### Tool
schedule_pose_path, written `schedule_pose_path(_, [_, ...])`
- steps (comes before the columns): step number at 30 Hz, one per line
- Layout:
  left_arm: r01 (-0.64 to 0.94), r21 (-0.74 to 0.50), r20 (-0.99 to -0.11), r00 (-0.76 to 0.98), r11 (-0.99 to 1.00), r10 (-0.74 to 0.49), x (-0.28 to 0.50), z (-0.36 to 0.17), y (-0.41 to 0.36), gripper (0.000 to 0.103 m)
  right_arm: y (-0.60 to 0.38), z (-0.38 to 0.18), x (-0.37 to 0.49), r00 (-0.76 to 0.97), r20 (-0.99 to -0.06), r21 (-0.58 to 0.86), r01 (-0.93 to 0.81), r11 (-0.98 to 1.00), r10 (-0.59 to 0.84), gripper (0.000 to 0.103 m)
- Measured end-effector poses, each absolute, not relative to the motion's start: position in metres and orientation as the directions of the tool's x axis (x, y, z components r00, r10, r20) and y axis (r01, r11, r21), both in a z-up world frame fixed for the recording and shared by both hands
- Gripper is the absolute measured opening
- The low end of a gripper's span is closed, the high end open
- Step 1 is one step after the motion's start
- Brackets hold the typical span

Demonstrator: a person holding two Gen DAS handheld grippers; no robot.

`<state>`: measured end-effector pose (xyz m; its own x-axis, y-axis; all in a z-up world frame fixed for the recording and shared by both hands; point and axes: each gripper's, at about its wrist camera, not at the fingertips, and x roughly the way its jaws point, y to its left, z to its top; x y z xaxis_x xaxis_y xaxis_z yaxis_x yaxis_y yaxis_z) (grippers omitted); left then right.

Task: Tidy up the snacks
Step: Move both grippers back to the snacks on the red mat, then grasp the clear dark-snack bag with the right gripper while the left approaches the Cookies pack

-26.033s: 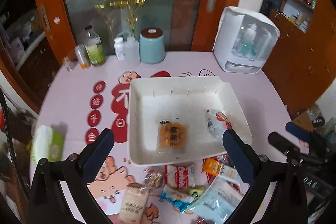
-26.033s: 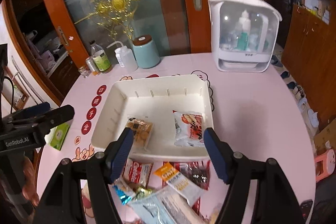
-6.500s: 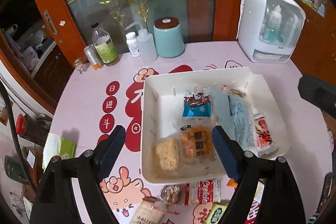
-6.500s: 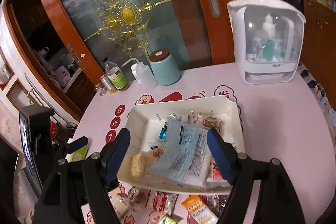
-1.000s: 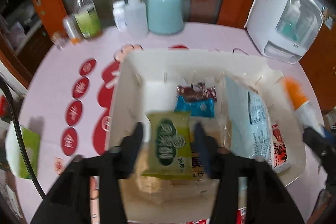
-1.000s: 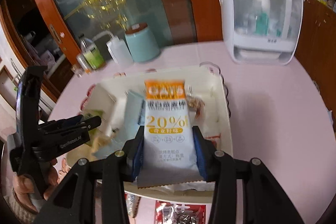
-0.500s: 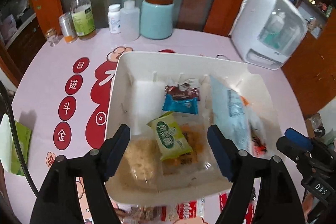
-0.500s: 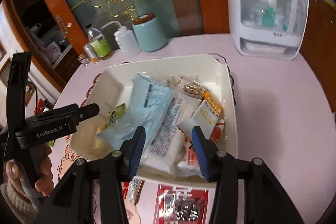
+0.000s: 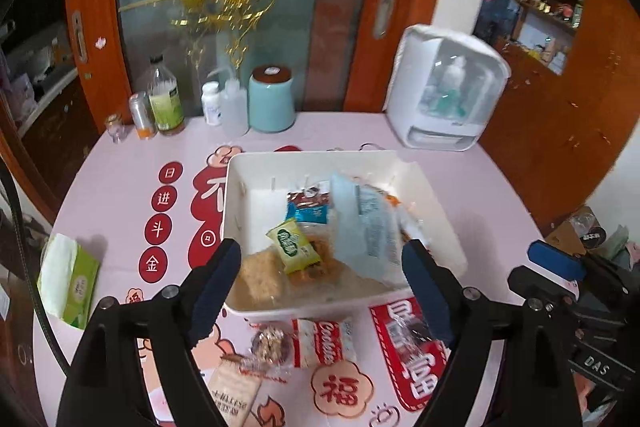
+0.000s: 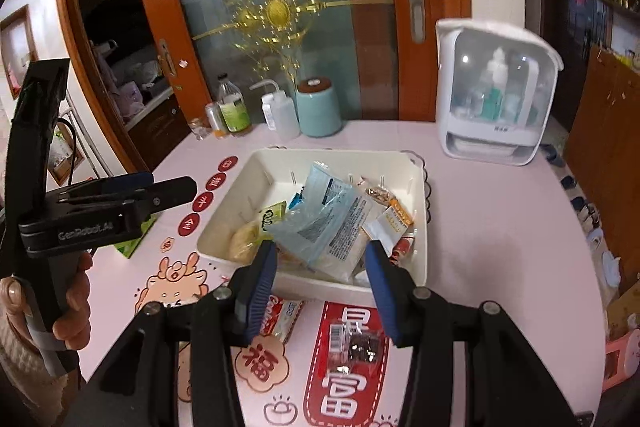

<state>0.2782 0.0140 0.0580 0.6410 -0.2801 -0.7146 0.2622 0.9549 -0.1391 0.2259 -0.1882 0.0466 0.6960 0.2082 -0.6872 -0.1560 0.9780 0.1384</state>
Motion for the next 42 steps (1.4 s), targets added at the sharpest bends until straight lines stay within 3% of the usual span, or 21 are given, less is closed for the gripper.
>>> schedule_pose_path(5, [0.329,-0.146,-0.685,0.647,0.933,-0.335,0.237,0.072,0.011,0.091,-0.191,0.054,0.195,0.718,-0.664,0.139,-0.157,0.978,0.21,0.048])
schedule_pose_path(11, [0.396,-0.207,-0.676,0.603,0.895,-0.423,0.206,0.06,0.007,0.091,-0.196,0.043,0.171,0.731,-0.656,0.116,-0.15,0.982,0.189,0.048])
schedule_pose_path(24, [0.366,-0.289,-0.585,0.664,0.885,-0.466,0.168,0.002,0.009,0.092,-0.214,-0.037,0.156,0.713,-0.686,0.16,-0.053,0.986,0.15,0.048])
schedule_pose_path(34, [0.3,-0.303,-0.667,0.611,0.904,-0.426,0.189,-0.075,-0.006,0.092,-0.224,-0.095,0.17,0.649,-0.746,0.214,0.023,0.977,0.148,0.048])
schedule_pose_path(42, [0.262,-0.305,-0.749,0.528,0.915,-0.401,0.22,-0.125,-0.023,0.091,-0.222,-0.135,0.201,0.591,-0.797,0.173,0.02,0.985,0.128,0.048])
